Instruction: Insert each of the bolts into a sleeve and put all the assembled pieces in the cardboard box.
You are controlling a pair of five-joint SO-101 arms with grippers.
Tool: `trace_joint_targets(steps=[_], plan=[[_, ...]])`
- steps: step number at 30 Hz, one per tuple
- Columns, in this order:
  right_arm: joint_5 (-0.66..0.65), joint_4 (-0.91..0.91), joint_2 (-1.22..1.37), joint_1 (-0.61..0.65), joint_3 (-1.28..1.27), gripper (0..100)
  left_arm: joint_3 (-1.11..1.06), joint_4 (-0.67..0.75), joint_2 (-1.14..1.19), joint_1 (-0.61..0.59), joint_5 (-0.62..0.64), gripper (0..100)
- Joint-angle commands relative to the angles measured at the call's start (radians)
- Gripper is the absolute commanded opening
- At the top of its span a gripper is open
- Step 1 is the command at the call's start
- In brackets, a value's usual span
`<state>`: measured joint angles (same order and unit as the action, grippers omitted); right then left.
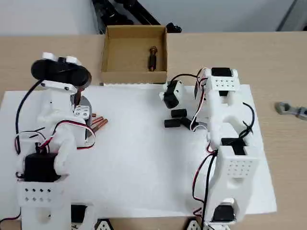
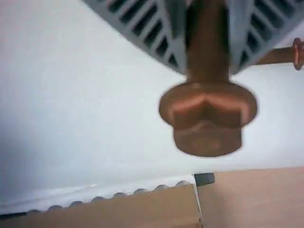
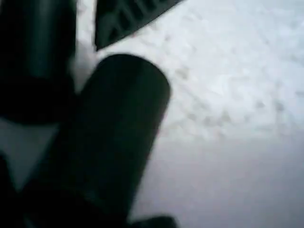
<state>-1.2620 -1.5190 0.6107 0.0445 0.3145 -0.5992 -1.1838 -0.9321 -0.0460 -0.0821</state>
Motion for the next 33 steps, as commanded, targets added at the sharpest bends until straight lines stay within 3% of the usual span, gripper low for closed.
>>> trace_joint_targets(steps=[1, 6, 15, 25, 33], plan=[[-0.005, 0.047, 0.065, -0.015, 0.006, 18.8, 0.016, 0.018, -0.008, -0.005, -0.018, 1], [-0.005, 0.044, 0.07, -0.013, 0.006, 0.2, 0.016, 0.018, -0.008, -0.005, -0.015, 1], [0.086, 0.033, -0.041, -0.016, 0.009, 0.9, 0.018, 0.018, -0.009, -0.005, -0.017, 1], [0.212, -0.11, -0.526, -0.002, 0.008, 1.1, 0.039, 0.018, -0.009, -0.005, -0.018, 1], [0.517, -0.117, -0.938, 0.019, 0.005, 1.1, 0.085, -0.009, -0.009, -0.005, -0.018, 1]])
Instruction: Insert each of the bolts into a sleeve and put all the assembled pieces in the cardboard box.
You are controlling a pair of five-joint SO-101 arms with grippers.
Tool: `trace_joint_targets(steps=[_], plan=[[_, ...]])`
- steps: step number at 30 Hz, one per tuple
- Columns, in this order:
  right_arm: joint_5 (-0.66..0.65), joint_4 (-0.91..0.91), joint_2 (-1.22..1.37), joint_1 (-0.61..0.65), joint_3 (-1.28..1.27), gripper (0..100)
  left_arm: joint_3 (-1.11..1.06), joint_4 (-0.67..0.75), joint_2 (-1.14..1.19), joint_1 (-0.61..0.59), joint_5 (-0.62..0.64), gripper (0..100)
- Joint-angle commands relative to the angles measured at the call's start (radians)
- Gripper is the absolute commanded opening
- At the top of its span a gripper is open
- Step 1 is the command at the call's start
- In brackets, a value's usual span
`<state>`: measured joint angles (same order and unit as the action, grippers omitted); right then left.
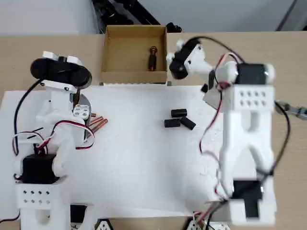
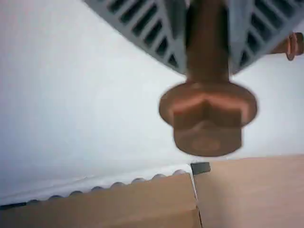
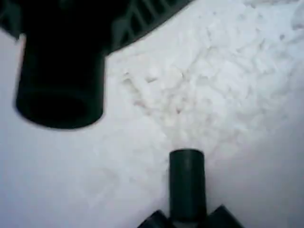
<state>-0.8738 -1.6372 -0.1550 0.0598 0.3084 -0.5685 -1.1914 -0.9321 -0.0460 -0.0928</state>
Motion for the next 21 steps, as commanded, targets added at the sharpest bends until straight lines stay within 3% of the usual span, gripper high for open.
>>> trace_joint_targets(steps=[1, 8, 12, 21], plan=[[0.178, 0.005, -0.216, 0.004, 0.011, 1.1, 0.054, -0.002, -0.009, -0.005, -0.005, 1], [0.562, 0.005, -0.438, 0.001, 0.009, 1.0, 0.054, 0.0, -0.009, -0.003, -0.002, 1], [0.7, 0.047, -0.51, 0.004, -0.034, 1.1, 0.054, 0.0, -0.009, 0.0, -0.002, 1], [0.724, 0.288, -0.777, 0.056, -0.399, 0.7, 0.054, -0.012, -0.009, -0.003, -0.002, 1]])
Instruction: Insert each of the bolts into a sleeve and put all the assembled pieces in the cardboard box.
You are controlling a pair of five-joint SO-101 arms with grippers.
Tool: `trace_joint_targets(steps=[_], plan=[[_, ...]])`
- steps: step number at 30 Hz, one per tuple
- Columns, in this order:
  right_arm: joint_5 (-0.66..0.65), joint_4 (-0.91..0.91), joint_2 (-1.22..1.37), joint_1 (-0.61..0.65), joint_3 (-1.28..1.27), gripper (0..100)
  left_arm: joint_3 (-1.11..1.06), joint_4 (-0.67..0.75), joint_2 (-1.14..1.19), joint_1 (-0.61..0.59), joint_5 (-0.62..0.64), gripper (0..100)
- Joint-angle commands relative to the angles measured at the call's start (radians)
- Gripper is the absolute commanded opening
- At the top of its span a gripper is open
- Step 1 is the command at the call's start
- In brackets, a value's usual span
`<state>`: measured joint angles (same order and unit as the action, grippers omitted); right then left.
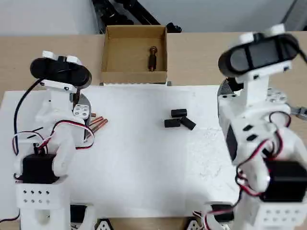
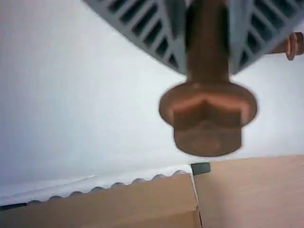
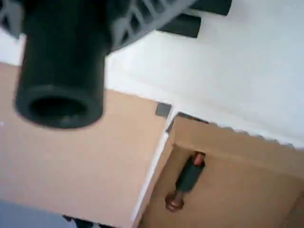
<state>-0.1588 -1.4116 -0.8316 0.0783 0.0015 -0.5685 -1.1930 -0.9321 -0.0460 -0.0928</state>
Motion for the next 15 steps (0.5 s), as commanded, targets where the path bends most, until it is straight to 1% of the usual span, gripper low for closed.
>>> trace_joint_targets(steps=[1, 4, 7, 9, 11, 13, 15], plan=[[0.009, 0.067, -0.137, 0.059, -0.141, 0.7, 0.054, -0.02, -0.009, -0.003, -0.002, 1], [0.009, 0.065, -0.243, 0.101, -0.299, 0.7, 0.054, -0.032, -0.009, -0.003, -0.002, 1], [0.018, 0.079, -0.351, 0.11, -0.465, 0.7, 0.054, -0.034, -0.009, -0.003, -0.002, 1], [0.023, 0.12, -0.426, 0.111, -0.572, 0.7, 0.054, -0.034, -0.009, -0.003, -0.002, 1], [0.064, 0.205, -0.506, 0.111, -0.675, 0.7, 0.054, -0.034, -0.009, -0.002, -0.002, 1], [0.133, 0.312, -0.593, 0.111, -0.776, 0.6, 0.054, -0.034, -0.009, -0.002, -0.002, 1], [0.172, 0.43, -0.682, 0.111, -0.872, 0.6, 0.054, -0.034, -0.009, -0.002, 0.0, 1]])
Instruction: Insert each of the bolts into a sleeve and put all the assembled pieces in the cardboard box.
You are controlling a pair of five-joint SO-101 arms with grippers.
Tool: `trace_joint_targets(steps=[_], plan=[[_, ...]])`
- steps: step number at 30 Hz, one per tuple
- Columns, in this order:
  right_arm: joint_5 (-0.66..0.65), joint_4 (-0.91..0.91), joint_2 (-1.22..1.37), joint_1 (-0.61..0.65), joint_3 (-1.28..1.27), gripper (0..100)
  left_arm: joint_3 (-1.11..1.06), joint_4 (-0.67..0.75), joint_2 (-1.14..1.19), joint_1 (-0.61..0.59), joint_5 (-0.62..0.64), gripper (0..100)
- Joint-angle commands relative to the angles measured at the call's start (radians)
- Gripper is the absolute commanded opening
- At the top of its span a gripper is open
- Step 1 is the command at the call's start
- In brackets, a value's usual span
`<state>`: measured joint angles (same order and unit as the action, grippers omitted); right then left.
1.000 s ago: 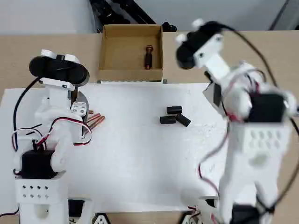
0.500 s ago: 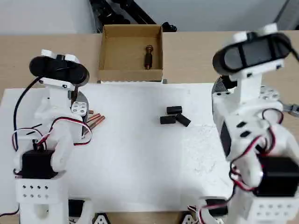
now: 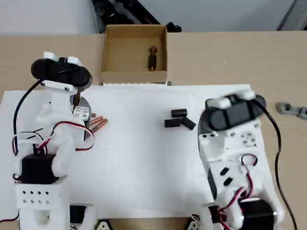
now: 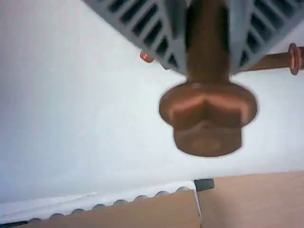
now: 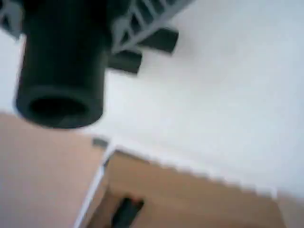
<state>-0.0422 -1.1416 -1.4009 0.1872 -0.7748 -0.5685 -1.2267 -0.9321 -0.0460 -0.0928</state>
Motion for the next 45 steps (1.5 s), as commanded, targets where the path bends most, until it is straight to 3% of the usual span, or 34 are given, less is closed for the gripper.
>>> trace_joint_targets(steps=[1, 10, 18, 22, 24, 29, 38, 45], plan=[[0.058, 0.213, -0.156, 0.012, -0.146, 0.6, 0.054, 0.0, -0.009, -0.002, 0.0, 1], [0.061, 0.476, -0.417, 0.24, -0.509, 0.3, 0.053, 0.02, -0.009, 0.014, 0.072, 1], [0.063, 0.676, -0.4, 0.334, -0.69, 0.3, 0.056, 0.158, -0.009, 0.213, 0.112, 1], [0.063, 0.699, -0.4, 0.343, -0.733, 0.3, 0.084, 0.259, -0.009, 0.307, 0.112, 1], [0.064, 0.699, -0.4, 0.337, -0.735, 0.3, 0.171, 0.242, -0.009, 0.358, 0.124, 1], [0.166, 0.734, -0.401, 0.335, -0.73, 0.3, 0.329, 0.229, 0.0, 0.451, 0.267, 1], [0.215, 0.739, -0.4, 0.335, -0.736, 0.3, 0.332, 0.304, 0.002, 0.603, 0.281, 1], [0.216, 0.739, -0.4, 0.337, -0.74, 0.3, 0.332, 0.304, 0.002, 0.644, 0.324, 1]])
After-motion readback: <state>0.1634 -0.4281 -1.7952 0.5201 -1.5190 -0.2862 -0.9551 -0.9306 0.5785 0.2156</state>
